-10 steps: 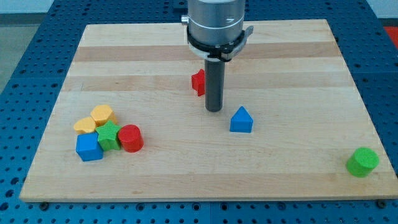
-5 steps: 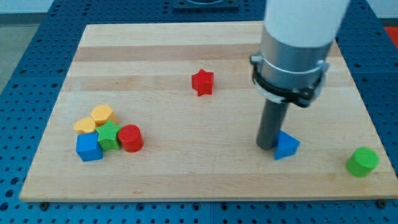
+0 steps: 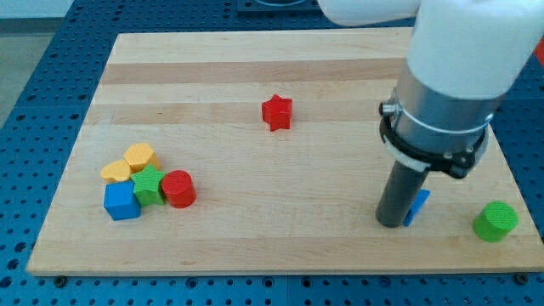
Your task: Push the blue triangle into the green circle
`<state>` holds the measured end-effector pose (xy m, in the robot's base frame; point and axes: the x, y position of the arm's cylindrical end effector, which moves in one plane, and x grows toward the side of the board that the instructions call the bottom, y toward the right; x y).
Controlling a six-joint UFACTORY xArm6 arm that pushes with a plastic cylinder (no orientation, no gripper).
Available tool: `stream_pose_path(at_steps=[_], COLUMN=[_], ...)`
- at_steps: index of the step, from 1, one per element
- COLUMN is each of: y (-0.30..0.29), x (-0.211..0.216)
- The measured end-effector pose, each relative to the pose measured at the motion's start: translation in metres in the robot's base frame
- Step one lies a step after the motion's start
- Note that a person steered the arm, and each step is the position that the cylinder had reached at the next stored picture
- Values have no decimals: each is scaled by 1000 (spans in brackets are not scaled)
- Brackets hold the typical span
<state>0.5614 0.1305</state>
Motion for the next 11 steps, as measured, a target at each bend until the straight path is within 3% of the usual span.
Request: stream_pose_path(at_steps=[2,3,5,7,11], y=[55,57,1,24,60], x=[-3,-3,-19,-48,-38])
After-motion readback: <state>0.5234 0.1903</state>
